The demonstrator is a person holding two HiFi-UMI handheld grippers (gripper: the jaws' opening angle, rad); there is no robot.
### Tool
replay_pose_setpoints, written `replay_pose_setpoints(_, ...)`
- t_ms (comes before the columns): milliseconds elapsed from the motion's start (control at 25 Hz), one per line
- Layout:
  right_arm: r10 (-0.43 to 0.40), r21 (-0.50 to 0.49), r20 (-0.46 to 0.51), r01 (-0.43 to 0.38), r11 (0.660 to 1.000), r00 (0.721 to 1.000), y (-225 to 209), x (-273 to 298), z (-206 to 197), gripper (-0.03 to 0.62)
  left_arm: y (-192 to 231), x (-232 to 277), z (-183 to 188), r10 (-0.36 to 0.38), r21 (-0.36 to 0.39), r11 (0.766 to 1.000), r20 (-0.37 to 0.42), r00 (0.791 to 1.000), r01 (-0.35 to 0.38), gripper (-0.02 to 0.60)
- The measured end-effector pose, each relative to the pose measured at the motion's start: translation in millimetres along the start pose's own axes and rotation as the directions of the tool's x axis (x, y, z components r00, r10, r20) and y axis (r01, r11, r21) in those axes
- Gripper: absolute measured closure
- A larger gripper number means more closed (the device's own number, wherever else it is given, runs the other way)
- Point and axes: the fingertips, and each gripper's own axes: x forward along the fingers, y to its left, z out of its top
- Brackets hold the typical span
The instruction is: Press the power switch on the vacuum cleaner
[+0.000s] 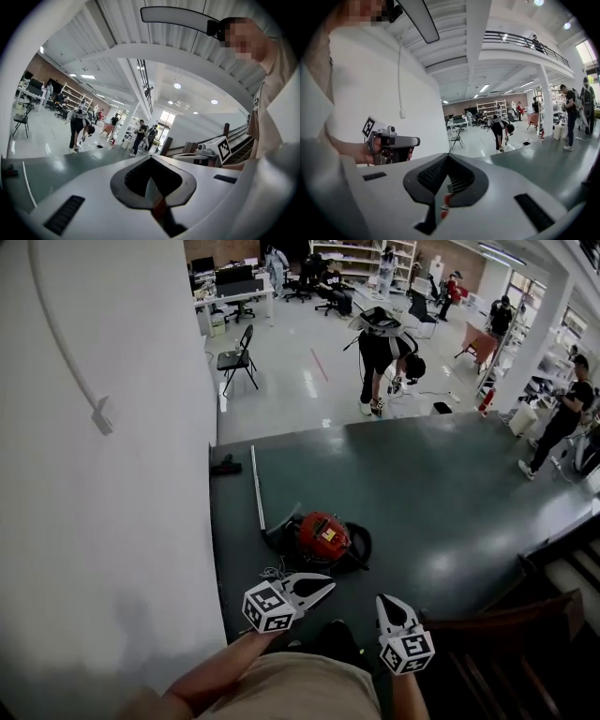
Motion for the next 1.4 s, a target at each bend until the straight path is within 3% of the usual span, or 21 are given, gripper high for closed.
replay_pose_setpoints(280,0.019,-0.005,-0.014,-0.019,1.000,1.000,-56,48,17,0.586,41,59,1,-0.005,-0.030,1.000,-0.090,0.996,0.003,0.577)
replay_pose_setpoints(440,0.085,-0.012,-0.044,-0.086,0.996,0.995,-85,81,35,0.586,64,94,17,0.011,-0.059,0.998,-0.117,0.993,-0.018,0.577)
replay_pose_setpoints(680,0.177,-0.043,-0.089,-0.181,0.983,0.980,-128,129,49,0.586,116,140,39,0.098,-0.077,0.991,-0.117,0.988,-0.107,0.577)
replay_pose_setpoints(920,0.232,-0.038,-0.132,-0.239,0.970,0.964,-167,161,39,0.586,153,173,34,0.167,-0.115,0.976,-0.138,0.976,-0.184,0.577)
replay_pose_setpoints(1120,0.275,-0.026,-0.143,-0.281,0.959,0.951,-191,179,44,0.586,174,186,45,0.245,-0.135,0.956,-0.127,0.961,-0.261,0.577)
replay_pose_setpoints(1400,0.304,-0.044,-0.132,-0.312,0.949,0.943,-201,204,48,0.586,197,189,57,0.287,-0.107,0.948,-0.130,0.949,-0.301,0.577)
